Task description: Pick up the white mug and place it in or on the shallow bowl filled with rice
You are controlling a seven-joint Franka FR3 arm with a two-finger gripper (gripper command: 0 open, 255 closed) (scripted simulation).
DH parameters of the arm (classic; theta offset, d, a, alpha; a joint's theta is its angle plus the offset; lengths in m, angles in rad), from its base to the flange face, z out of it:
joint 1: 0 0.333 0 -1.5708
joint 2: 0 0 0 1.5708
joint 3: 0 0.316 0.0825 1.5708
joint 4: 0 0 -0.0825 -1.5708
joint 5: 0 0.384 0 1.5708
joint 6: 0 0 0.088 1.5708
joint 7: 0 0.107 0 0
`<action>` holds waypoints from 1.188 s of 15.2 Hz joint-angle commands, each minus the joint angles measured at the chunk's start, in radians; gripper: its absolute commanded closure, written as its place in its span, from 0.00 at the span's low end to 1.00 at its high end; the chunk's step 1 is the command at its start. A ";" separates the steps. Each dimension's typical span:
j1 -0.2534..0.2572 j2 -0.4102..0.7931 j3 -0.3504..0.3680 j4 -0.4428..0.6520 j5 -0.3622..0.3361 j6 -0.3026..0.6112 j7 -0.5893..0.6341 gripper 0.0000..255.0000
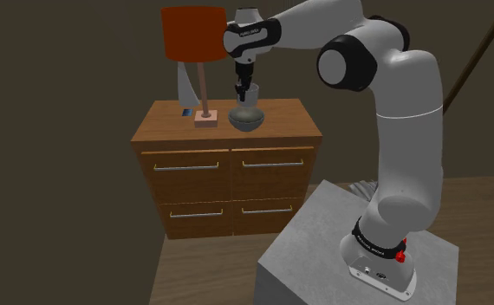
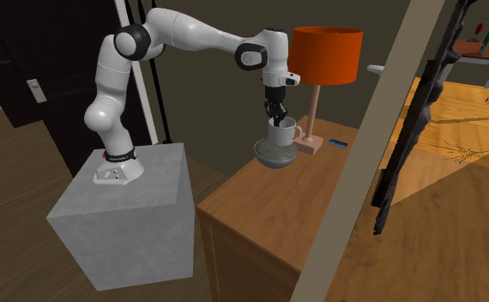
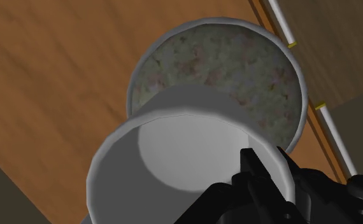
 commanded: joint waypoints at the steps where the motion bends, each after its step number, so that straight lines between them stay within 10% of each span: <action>1: 0.007 0.012 0.007 -0.032 0.003 0.032 -0.002 1.00; 9: 0.008 0.012 0.004 -0.032 0.004 0.032 -0.002 1.00; 10: 0.011 0.008 0.004 -0.042 0.003 0.037 0.000 0.00; 18: 0.008 -0.009 -0.001 0.037 -0.004 -0.058 0.004 0.00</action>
